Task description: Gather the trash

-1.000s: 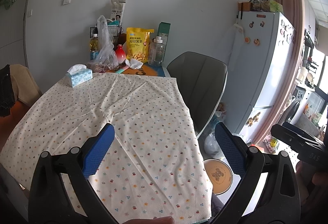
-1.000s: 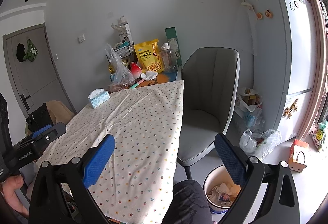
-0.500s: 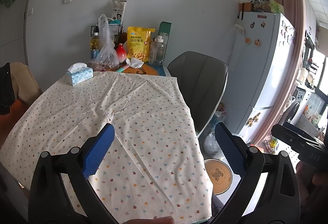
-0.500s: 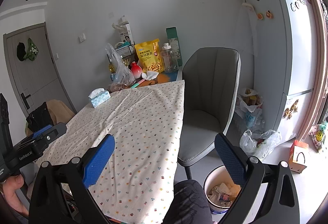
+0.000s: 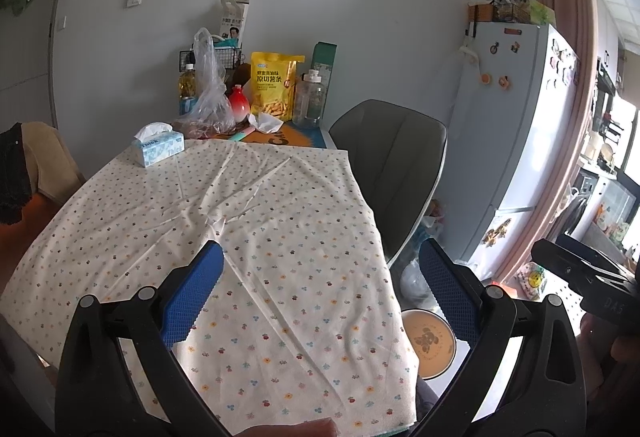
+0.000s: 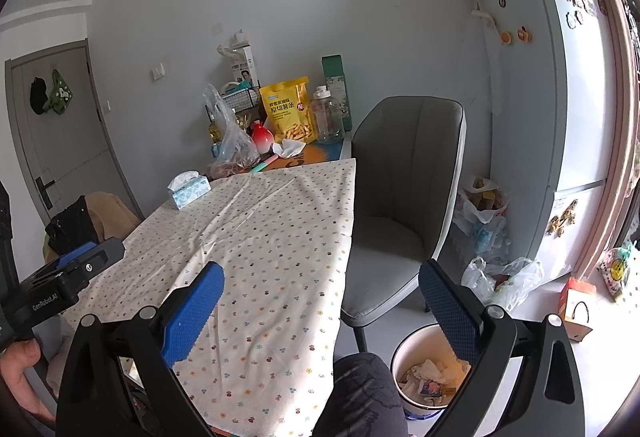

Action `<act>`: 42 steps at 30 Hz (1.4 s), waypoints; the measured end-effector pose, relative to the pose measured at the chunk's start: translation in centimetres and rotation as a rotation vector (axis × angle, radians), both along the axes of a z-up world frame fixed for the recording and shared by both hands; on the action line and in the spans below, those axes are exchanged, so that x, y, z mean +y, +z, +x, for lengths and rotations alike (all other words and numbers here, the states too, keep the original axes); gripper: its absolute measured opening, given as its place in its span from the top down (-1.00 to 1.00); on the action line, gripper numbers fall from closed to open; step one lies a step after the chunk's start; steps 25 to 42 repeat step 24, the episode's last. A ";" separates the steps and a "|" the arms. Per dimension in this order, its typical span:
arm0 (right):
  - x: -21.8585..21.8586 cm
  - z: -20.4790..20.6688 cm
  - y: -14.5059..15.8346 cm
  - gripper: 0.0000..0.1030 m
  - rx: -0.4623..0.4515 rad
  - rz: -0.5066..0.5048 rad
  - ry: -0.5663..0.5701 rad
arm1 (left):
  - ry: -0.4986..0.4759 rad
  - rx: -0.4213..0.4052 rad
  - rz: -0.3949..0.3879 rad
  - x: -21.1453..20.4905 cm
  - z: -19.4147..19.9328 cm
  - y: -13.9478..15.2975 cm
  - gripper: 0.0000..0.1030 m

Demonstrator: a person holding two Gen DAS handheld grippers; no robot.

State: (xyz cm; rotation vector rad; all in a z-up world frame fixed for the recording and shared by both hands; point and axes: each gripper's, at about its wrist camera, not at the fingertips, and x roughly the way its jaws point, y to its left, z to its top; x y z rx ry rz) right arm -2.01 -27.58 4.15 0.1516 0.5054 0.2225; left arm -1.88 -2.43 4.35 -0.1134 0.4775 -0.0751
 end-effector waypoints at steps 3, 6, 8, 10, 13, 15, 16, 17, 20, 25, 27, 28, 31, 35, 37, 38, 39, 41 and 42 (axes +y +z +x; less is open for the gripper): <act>-0.1 0.0 0.0 -0.86 -0.003 -0.006 -0.006 | 0.002 0.001 -0.001 0.0 0.0 0.0 -0.88; 0.0 0.0 -0.1 -0.86 -0.001 -0.010 -0.006 | 0.003 0.001 -0.001 0.0 -0.1 -0.1 -0.88; 0.0 0.1 -0.1 -0.86 0.001 -0.009 -0.003 | 0.005 0.003 -0.001 0.0 0.0 -0.1 -0.88; 0.0 0.1 -0.2 -0.86 0.002 -0.012 0.000 | 0.008 0.005 -0.001 0.0 -0.1 -0.2 -0.88; 0.1 0.2 -0.3 -0.86 0.005 -0.013 -0.002 | 0.011 0.012 0.000 0.1 0.1 -0.5 -0.88; 0.2 0.3 -0.5 -0.86 0.008 -0.018 -0.004 | 0.016 0.018 -0.002 0.2 0.3 -0.7 -0.88; 0.2 0.4 -0.6 -0.86 0.011 -0.017 -0.001 | 0.019 0.023 -0.004 0.3 0.4 -0.9 -0.88; 0.2 0.6 -0.7 -0.86 0.015 -0.018 0.002 | 0.023 0.026 -0.007 0.4 0.5 -1.0 -0.88; 0.5 1.1 -1.1 -0.86 0.025 -0.024 0.012 | 0.073 0.042 -0.007 1.3 1.5 -1.8 -0.88; 1.5 2.3 -2.2 -0.86 0.048 -0.034 0.033 | 0.230 0.098 0.011 3.7 5.4 -4.1 -0.89; 1.5 2.3 -2.2 -0.86 0.048 -0.034 0.033 | 0.230 0.098 0.011 3.7 5.4 -4.1 -0.89; 1.5 2.3 -2.2 -0.86 0.048 -0.034 0.033 | 0.230 0.098 0.011 3.7 5.4 -4.1 -0.89; 1.5 2.3 -2.2 -0.86 0.048 -0.034 0.033 | 0.230 0.098 0.011 3.7 5.4 -4.1 -0.89; 1.5 2.3 -2.2 -0.86 0.048 -0.034 0.033 | 0.230 0.098 0.011 3.7 5.4 -4.1 -0.89; 1.5 2.3 -2.2 -0.86 0.048 -0.034 0.033 | 0.230 0.098 0.011 3.7 5.4 -4.1 -0.89; 1.5 2.3 -2.2 -0.86 0.048 -0.034 0.033 | 0.230 0.098 0.011 3.7 5.4 -4.1 -0.89; 1.5 2.3 -2.2 -0.86 0.048 -0.034 0.033 | 0.230 0.098 0.011 3.7 5.4 -4.1 -0.89; 1.5 2.3 -2.2 -0.86 0.048 -0.034 0.033 | 0.230 0.098 0.011 3.7 5.4 -4.1 -0.89; 1.5 2.3 -2.2 -0.86 0.048 -0.034 0.033 | 0.230 0.098 0.011 3.7 5.4 -4.1 -0.89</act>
